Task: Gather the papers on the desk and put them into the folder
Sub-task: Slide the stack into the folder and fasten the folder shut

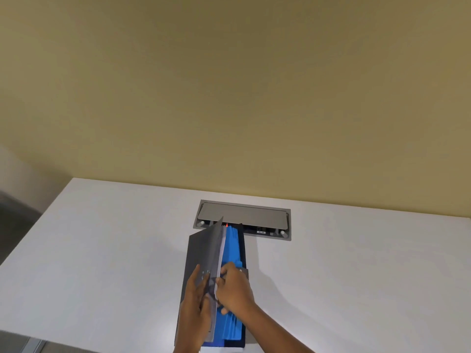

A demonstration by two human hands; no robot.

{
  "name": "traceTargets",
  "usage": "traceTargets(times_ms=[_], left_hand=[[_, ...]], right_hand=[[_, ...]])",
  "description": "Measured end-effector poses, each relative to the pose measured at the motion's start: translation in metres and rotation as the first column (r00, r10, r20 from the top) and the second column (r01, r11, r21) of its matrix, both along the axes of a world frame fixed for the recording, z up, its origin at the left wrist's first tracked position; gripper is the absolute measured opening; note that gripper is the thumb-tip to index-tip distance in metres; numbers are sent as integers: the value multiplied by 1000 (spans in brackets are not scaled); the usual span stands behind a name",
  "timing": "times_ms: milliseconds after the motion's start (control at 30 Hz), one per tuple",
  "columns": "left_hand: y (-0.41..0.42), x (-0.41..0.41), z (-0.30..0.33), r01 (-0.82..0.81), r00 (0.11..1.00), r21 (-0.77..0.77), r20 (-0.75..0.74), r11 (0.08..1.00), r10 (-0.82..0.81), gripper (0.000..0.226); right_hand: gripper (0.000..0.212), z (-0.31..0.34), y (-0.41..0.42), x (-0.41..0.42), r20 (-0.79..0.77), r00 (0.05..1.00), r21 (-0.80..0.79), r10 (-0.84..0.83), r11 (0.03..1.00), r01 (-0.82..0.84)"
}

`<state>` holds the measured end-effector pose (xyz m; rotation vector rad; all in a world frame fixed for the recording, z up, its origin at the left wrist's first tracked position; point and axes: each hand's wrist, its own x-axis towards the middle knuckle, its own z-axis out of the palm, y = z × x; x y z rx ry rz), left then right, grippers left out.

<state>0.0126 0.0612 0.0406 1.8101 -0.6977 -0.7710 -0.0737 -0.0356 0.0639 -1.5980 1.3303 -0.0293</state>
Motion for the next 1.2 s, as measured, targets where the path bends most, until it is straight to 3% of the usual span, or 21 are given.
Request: traceTargets(times_ms=[100,233,333,433,567,667,833,967,1200], left_hand=[[-4,-1,2,25,1000,57,-1,998,-25,59],[-3,-10,7,69,978,198,179,978,-106,52],[-5,-21,-3,98,984,225,122,969,-128,38],[-8,-37,-27,150,981,232,87,961,-174,51],[-15,-57,-64,315,885,394,206,863,-417,44],[-19,-64,-84,372,835,525,170,765,-523,56],[-15,-51,-99,320,790,639,228,700,-569,76],[-8,-28,-101,231,762,703,299,672,-575,86],[2,-14,-109,243,774,696,280,675,-568,78]], right_hand=[[18,-4,1,-3,-10,999,-102,50,993,-51],[18,-11,1,-12,-33,999,-215,5,976,-12],[18,-16,-3,-27,-48,999,-235,-12,972,0],[25,-27,-7,-49,-98,995,-257,-2,966,-24],[24,-49,-11,-82,-183,982,-212,51,973,-90],[24,-63,-14,-106,-231,971,-202,55,974,-103],[26,-82,-19,-110,-265,961,-190,83,972,-137],[13,-89,-26,-87,-269,957,-190,109,968,-164],[29,-100,-28,-52,-270,919,-147,287,931,-333]])
